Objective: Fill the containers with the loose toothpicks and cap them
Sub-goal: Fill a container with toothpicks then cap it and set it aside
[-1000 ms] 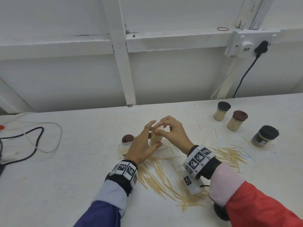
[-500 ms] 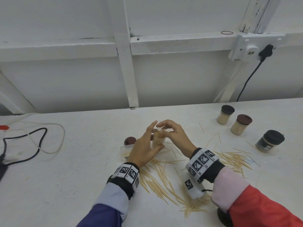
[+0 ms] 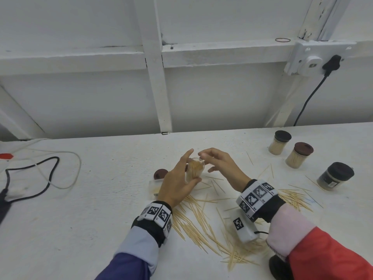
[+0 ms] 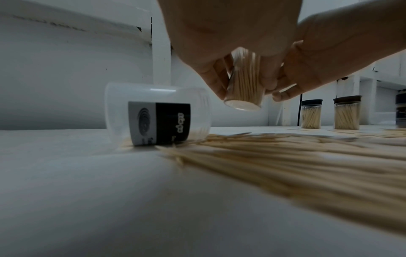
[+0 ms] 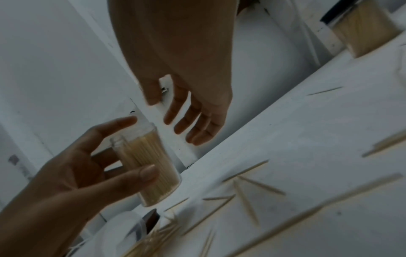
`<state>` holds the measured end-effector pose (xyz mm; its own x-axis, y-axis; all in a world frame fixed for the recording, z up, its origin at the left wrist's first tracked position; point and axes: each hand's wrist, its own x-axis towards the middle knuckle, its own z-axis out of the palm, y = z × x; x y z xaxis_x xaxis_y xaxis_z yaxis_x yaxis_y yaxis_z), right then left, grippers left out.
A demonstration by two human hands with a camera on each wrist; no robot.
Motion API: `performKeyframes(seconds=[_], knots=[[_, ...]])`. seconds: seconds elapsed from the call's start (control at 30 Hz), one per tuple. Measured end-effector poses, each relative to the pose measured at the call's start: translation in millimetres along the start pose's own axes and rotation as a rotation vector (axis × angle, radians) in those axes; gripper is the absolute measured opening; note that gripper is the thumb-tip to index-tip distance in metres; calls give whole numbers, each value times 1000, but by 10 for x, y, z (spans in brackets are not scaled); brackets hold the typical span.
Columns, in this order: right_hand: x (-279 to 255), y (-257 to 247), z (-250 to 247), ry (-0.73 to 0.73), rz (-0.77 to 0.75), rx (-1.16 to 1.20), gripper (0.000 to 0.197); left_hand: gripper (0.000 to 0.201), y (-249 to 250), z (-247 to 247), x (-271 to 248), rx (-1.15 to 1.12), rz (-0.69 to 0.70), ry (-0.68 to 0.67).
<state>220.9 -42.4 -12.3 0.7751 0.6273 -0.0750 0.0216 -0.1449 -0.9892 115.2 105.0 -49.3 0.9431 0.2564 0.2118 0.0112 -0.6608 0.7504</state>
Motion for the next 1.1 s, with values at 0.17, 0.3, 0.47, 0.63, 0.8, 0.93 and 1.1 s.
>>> performKeyframes(seconds=[0.17, 0.3, 0.47, 0.63, 0.8, 0.93, 1.1], knots=[[77, 153, -153, 37, 97, -622, 27, 89, -34, 2, 15, 40, -18, 33], [-23, 246, -84, -184, 185, -1272, 54, 88, -52, 14, 17, 59, -10, 2], [-82, 224, 11, -169, 96, -1341, 17, 87, -63, 15, 14, 57, -11, -13], [-143, 239, 8, -152, 33, -1395, 21, 86, -78, 20, 11, 60, -12, -22], [-151, 226, -10, -184, 20, -1488, 17, 85, -73, 19, 11, 60, -11, -30], [-133, 254, -58, -297, 50, -1455, 6, 87, -67, 17, 12, 64, -17, -34], [-160, 309, -56, -336, 36, -1464, 16, 87, -61, 11, 7, 64, -21, -38]])
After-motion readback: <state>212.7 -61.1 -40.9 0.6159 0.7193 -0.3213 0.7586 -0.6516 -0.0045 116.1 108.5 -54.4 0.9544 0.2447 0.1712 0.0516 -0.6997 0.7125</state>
